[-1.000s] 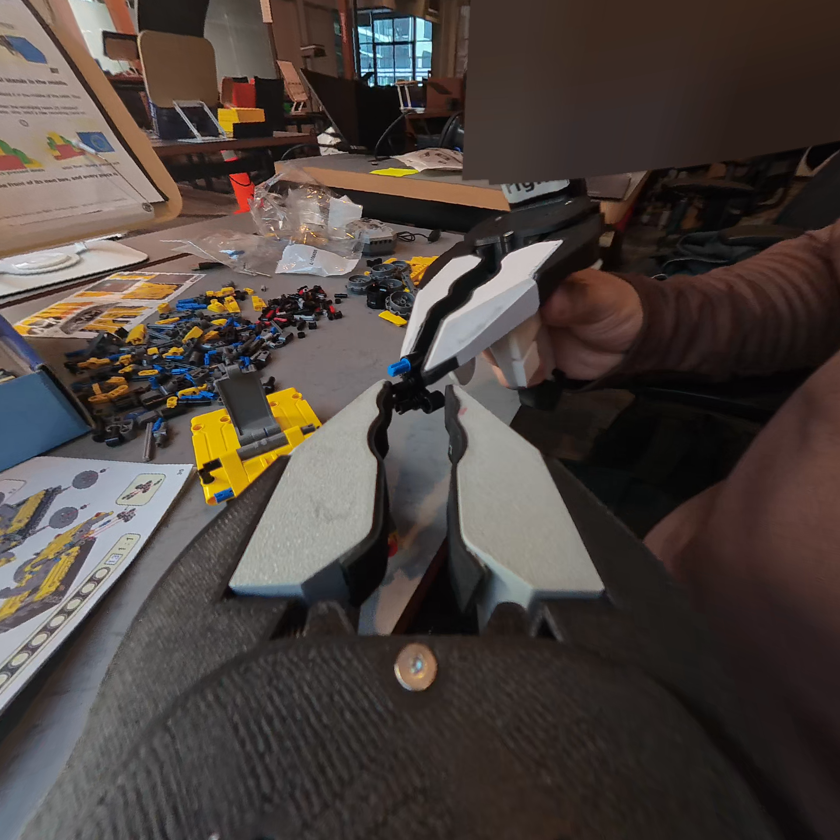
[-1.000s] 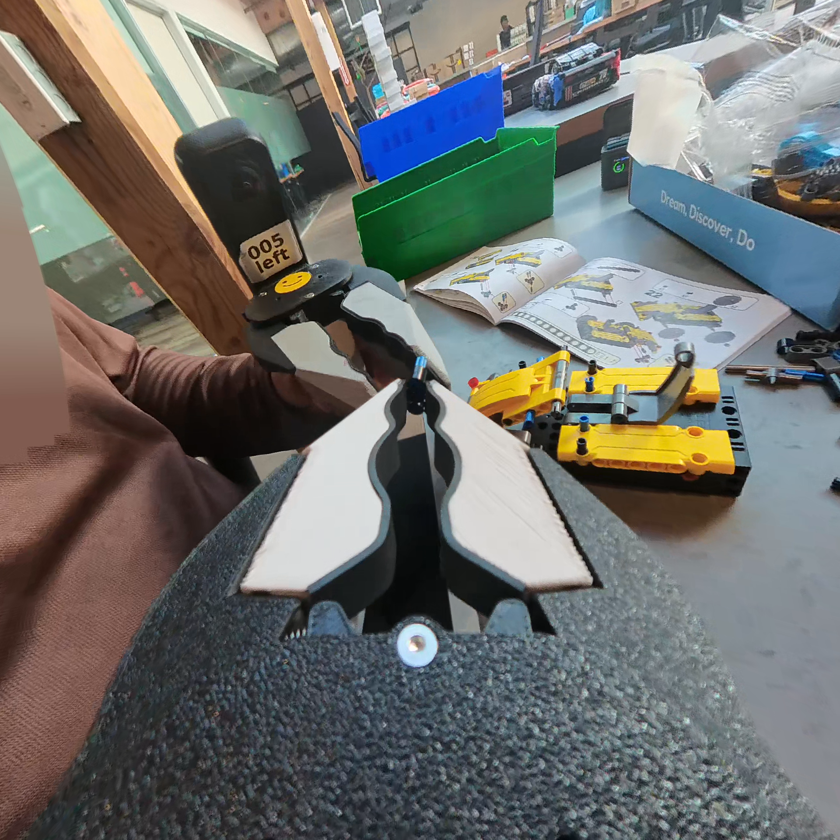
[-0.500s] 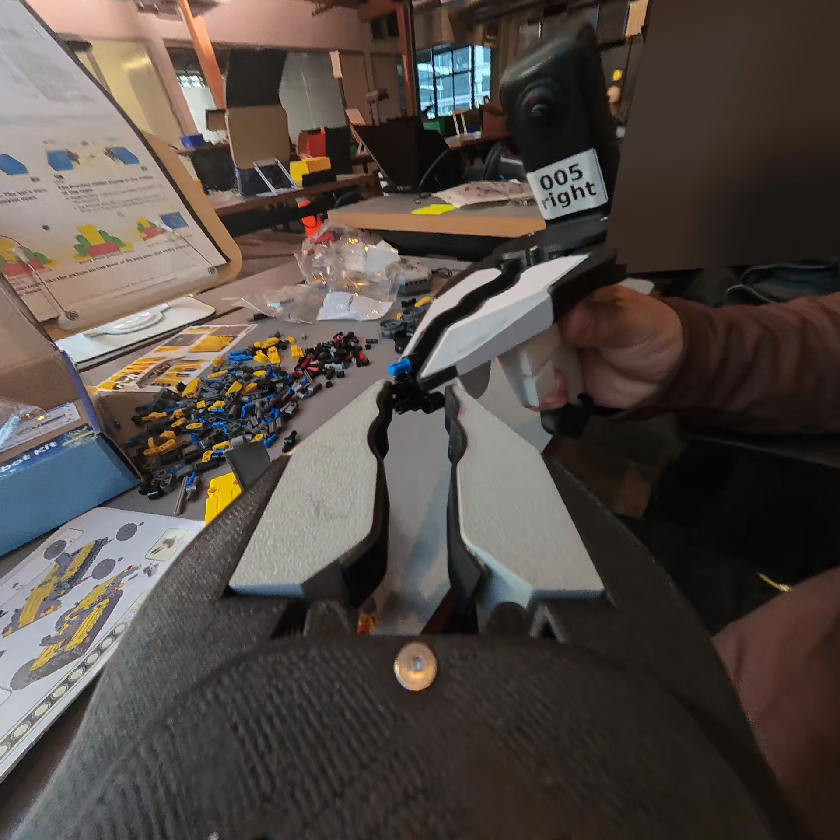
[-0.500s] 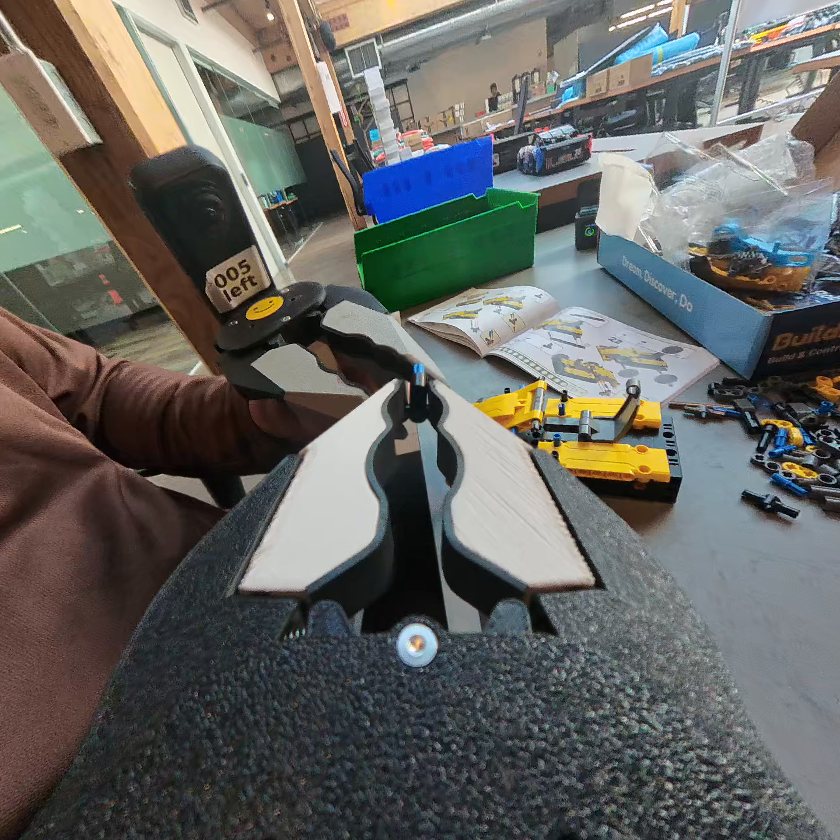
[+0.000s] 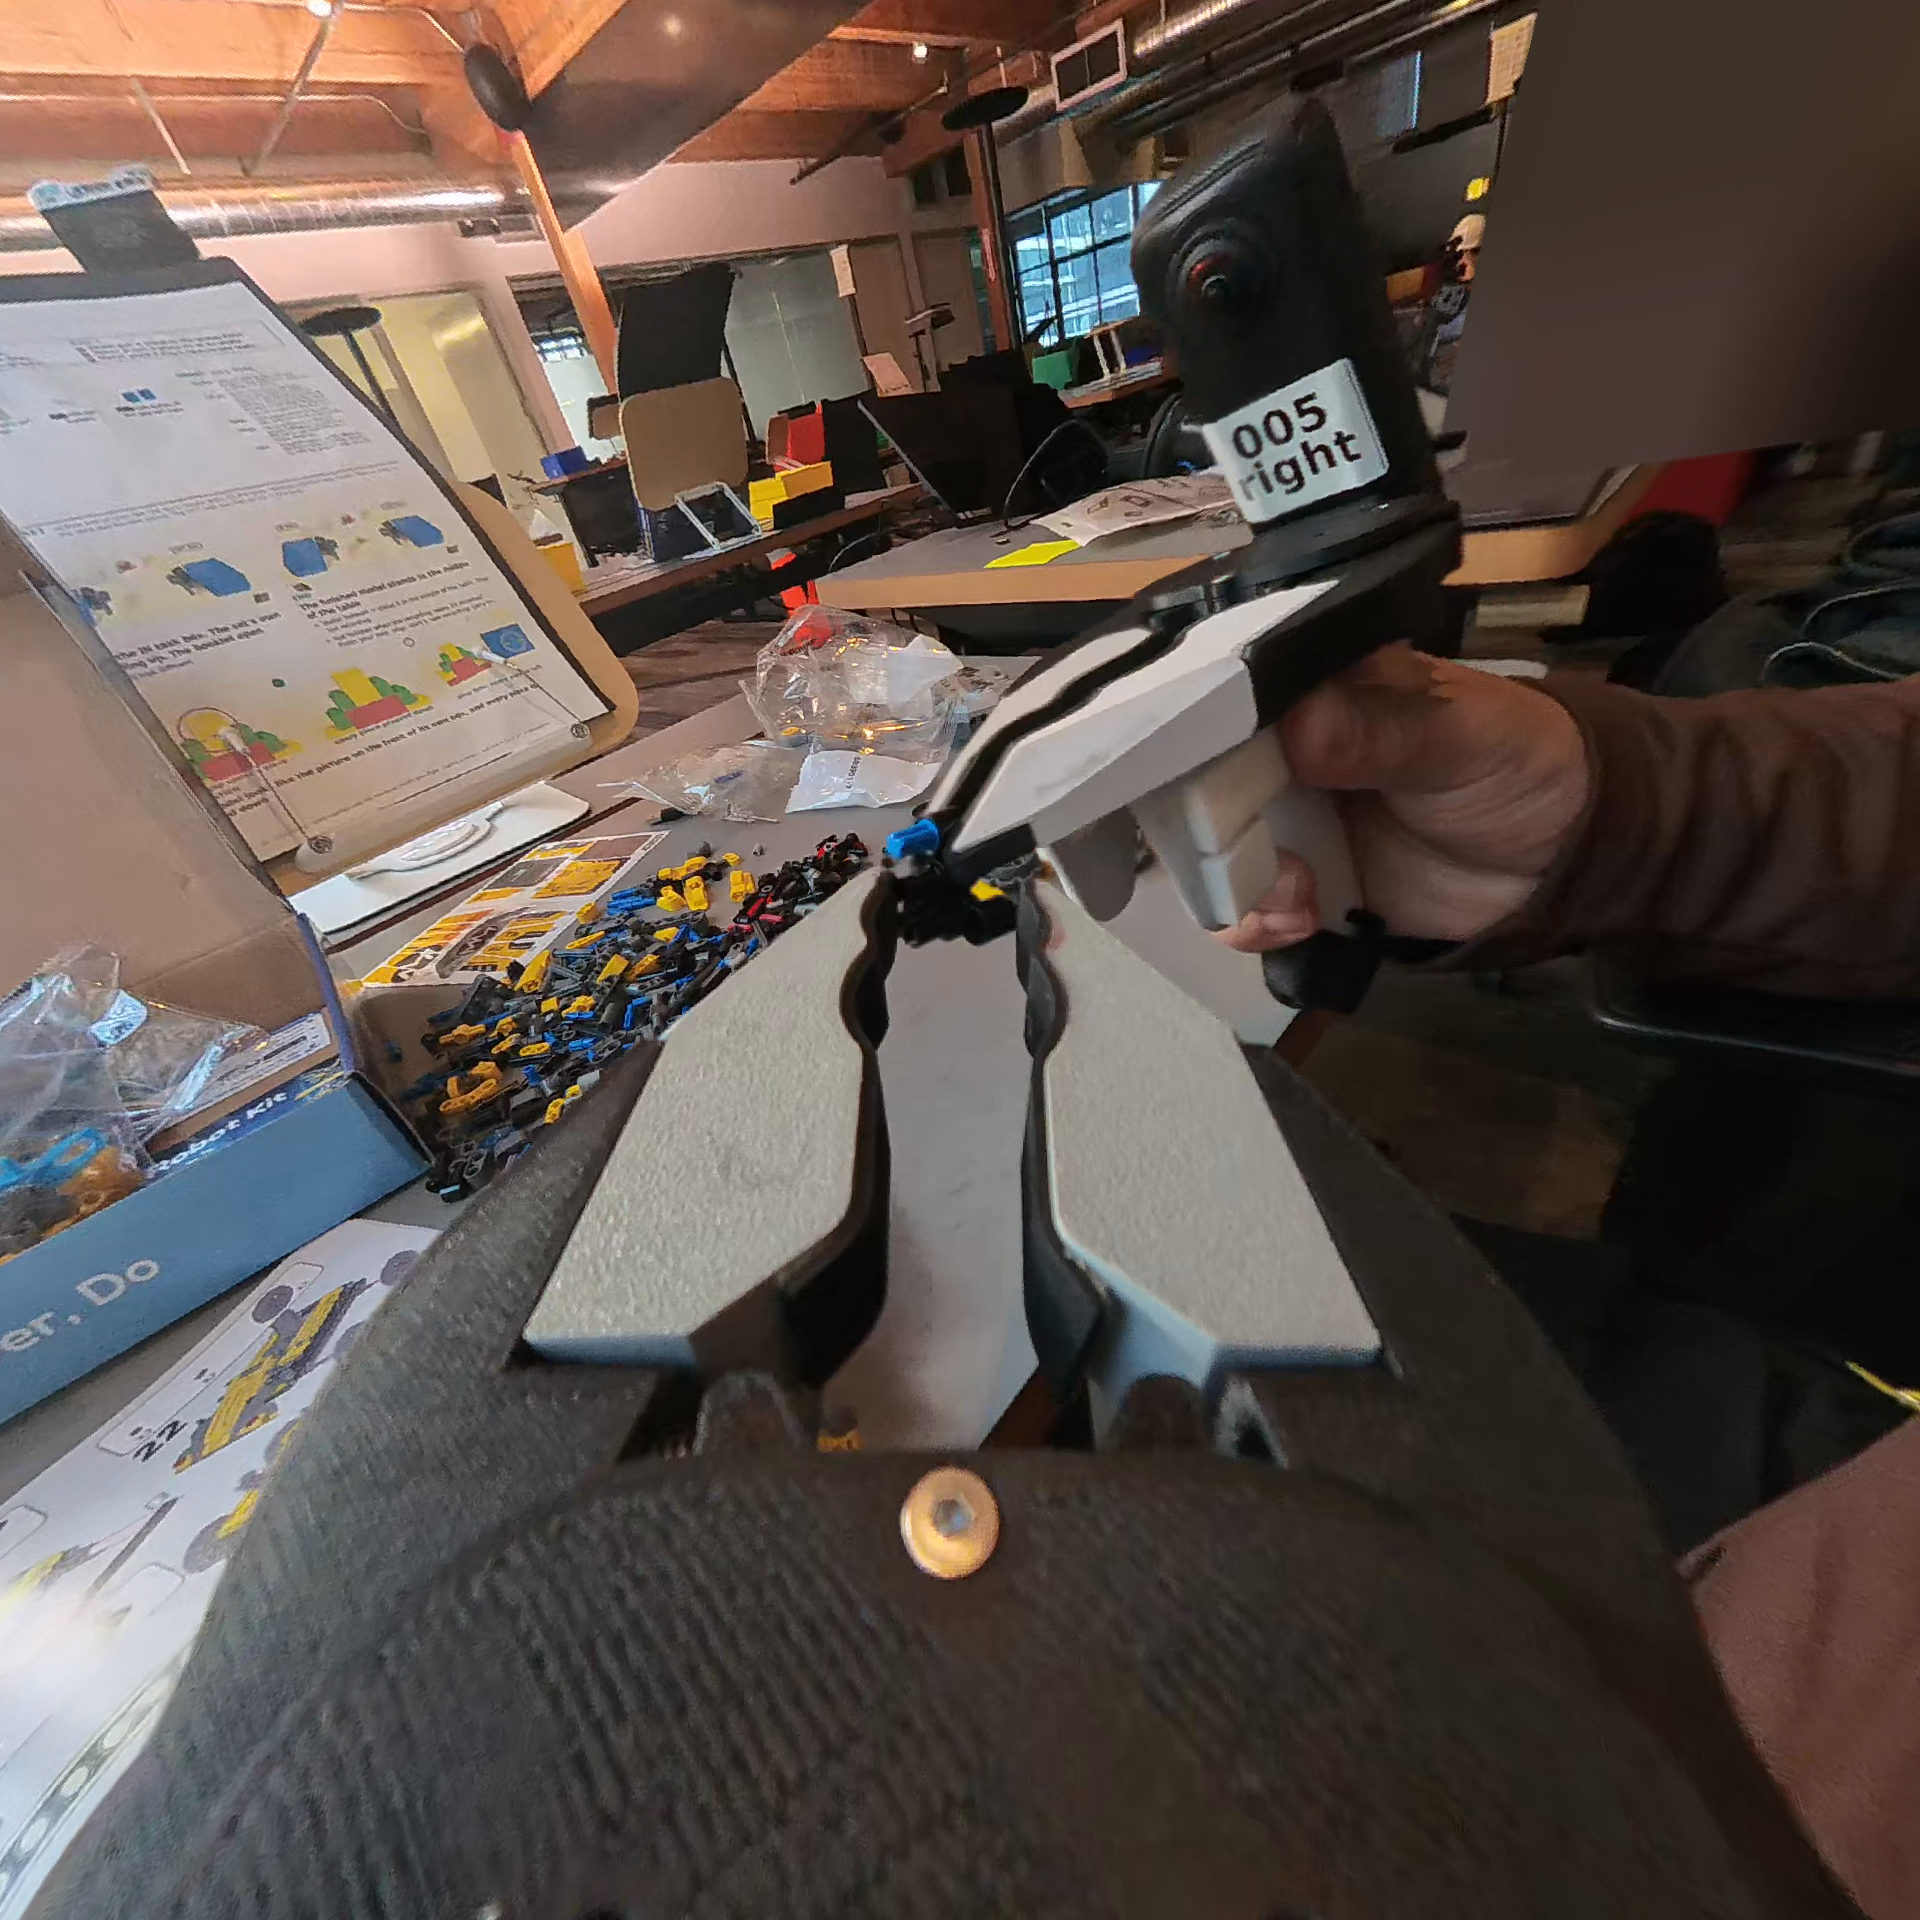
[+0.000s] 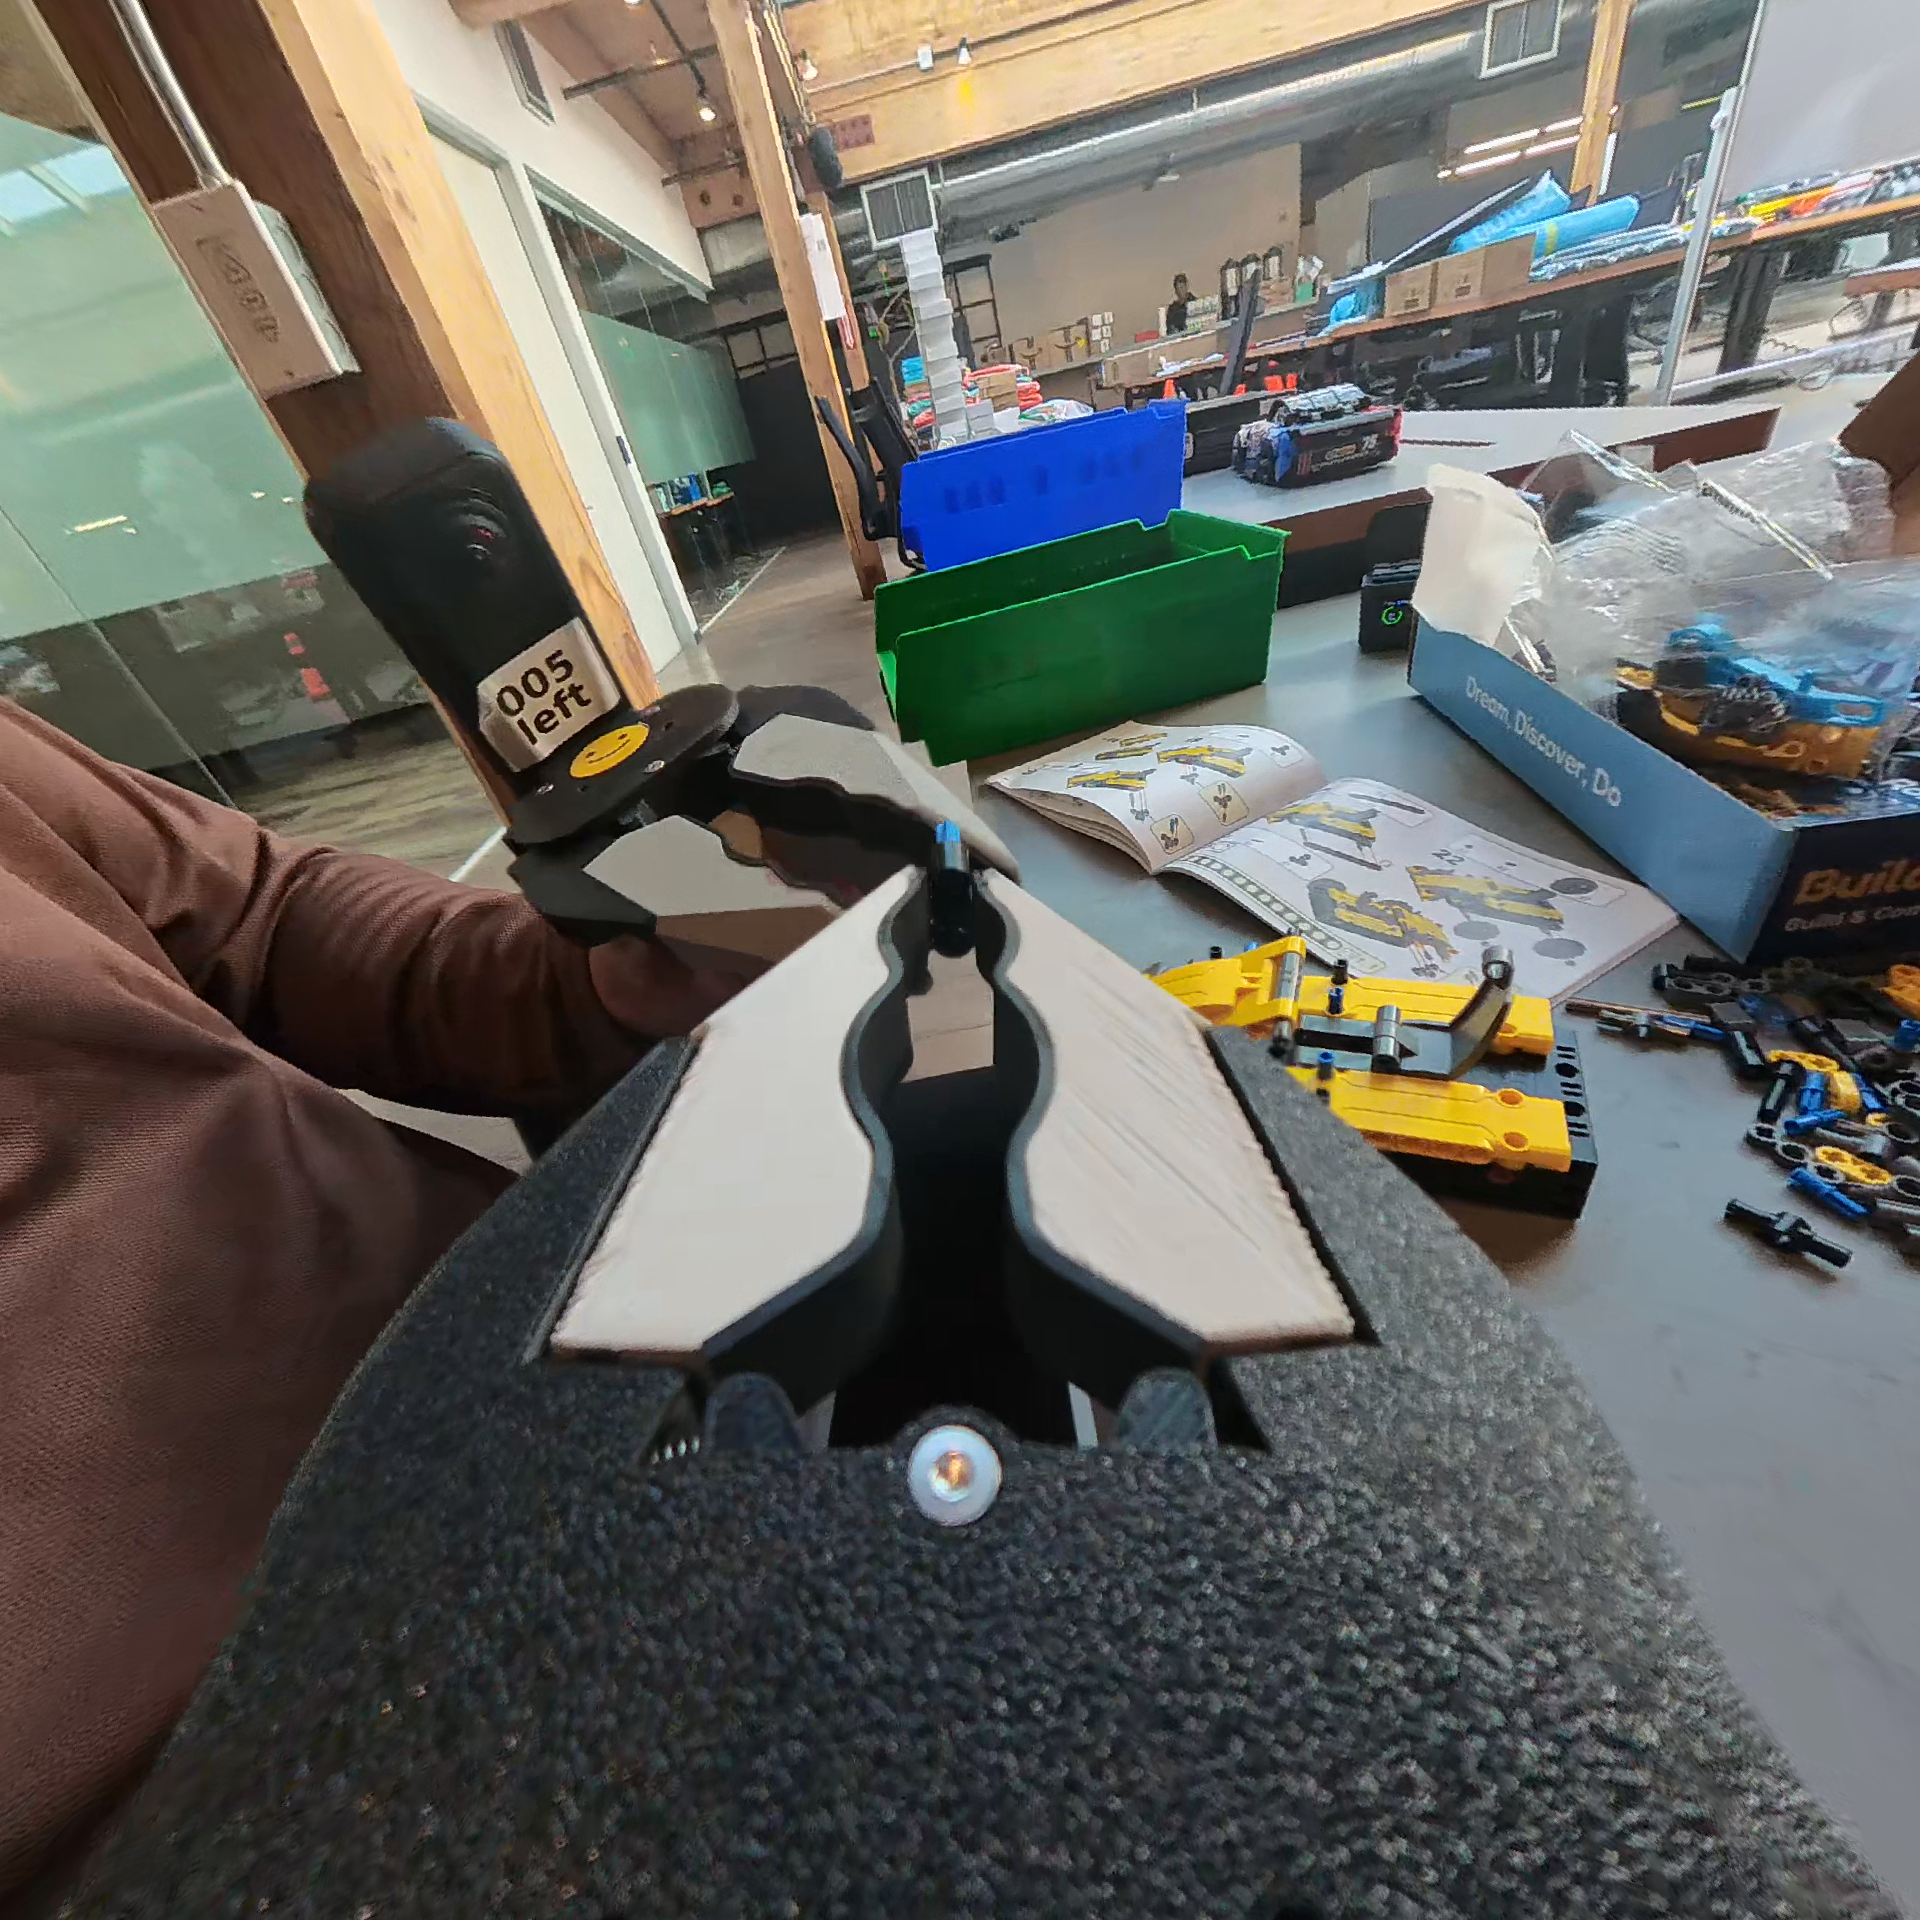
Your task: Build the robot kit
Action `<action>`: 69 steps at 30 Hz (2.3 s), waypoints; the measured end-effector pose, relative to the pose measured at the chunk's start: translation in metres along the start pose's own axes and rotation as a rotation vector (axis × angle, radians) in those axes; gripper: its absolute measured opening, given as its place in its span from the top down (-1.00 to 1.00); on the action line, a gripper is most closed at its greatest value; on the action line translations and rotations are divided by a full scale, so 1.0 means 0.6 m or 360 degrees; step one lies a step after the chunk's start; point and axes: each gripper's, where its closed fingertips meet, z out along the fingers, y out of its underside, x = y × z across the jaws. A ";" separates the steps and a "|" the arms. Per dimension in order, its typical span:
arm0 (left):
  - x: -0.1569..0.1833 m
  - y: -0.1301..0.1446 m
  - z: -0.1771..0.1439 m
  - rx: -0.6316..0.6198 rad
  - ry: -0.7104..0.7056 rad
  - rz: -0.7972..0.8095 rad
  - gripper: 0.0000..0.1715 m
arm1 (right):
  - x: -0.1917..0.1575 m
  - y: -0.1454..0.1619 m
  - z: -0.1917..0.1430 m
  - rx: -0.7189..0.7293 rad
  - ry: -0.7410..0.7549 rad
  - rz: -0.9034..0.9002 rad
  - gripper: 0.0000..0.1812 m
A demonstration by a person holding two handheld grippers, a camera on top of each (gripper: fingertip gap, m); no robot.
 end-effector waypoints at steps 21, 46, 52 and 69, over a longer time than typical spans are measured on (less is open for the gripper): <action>-0.132 0.224 -0.020 -0.1124 -0.0115 -0.0400 -0.05 | 0.151 0.162 -0.006 -0.0656 0.0503 0.0238 0.96; -0.107 0.240 -0.030 -0.0936 0.0195 -0.0564 0.06 | 0.145 0.205 0.063 -0.0960 0.0504 -0.0016 0.96; -0.108 0.239 -0.029 -0.0907 0.0237 -0.0555 0.08 | 0.142 0.214 0.061 -0.1030 0.0539 -0.0164 0.96; -0.115 0.230 -0.045 -0.0847 0.0274 -0.0662 0.08 | 0.135 0.209 0.048 -0.0990 0.0518 -0.0105 0.89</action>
